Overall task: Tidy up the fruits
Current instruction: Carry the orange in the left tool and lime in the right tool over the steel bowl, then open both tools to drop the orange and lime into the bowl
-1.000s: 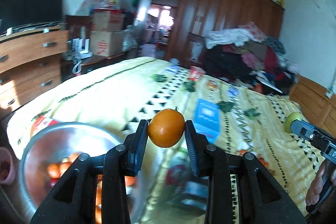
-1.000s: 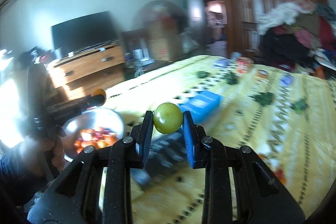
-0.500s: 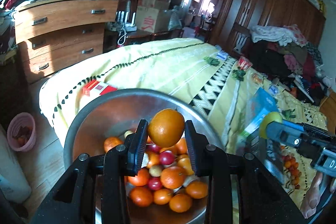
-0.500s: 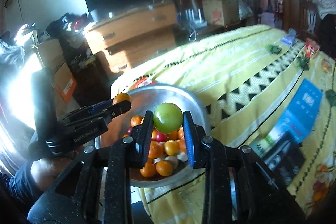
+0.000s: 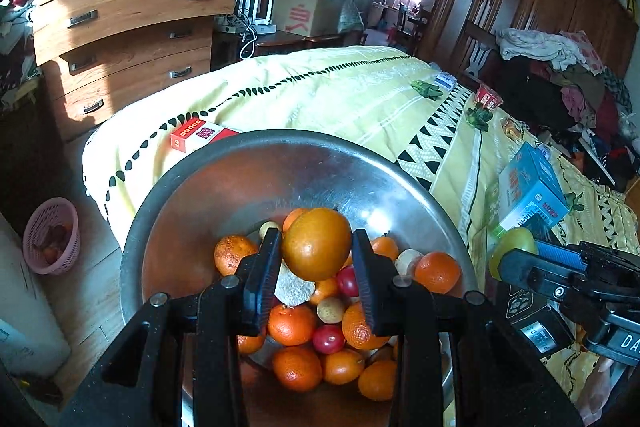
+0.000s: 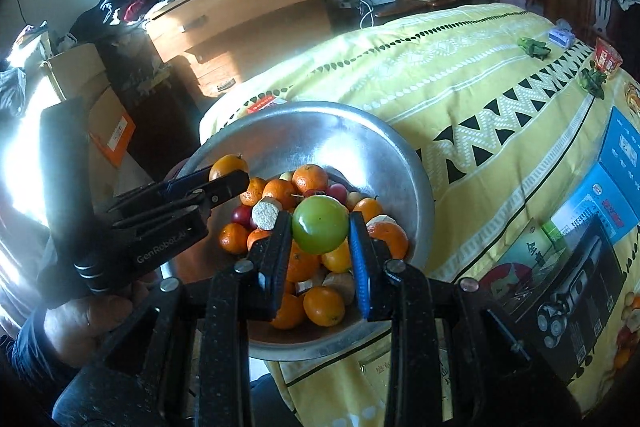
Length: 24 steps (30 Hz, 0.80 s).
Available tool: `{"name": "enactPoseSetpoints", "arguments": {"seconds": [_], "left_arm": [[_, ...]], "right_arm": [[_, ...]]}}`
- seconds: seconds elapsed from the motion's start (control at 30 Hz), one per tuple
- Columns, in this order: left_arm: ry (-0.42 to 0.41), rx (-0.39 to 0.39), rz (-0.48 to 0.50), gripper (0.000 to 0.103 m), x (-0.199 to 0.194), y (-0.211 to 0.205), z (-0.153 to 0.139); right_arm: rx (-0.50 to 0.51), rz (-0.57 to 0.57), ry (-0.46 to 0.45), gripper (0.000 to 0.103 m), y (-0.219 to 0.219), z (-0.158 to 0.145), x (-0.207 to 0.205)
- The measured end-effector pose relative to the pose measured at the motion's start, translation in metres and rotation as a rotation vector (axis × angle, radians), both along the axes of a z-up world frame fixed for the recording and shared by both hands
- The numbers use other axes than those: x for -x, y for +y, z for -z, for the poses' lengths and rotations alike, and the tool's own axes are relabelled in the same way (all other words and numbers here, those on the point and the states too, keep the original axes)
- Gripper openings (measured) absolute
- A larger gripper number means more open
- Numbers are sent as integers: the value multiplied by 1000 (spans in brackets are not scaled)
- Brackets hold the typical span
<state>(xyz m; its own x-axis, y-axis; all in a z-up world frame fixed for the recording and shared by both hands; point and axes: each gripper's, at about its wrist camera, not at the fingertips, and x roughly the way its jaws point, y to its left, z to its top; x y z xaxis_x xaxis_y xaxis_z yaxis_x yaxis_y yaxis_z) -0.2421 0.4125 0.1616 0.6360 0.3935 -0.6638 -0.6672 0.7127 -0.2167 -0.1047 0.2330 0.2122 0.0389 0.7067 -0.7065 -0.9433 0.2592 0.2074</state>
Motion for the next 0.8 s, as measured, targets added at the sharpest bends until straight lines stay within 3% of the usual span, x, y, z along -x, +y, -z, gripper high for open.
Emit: {"name": "enactPoseSetpoints", "arguments": {"seconds": [0.8], "left_arm": [[53,13,-8,36,-5,3,13]], "right_arm": [[23,-3,7,29,15,11,6]]}}
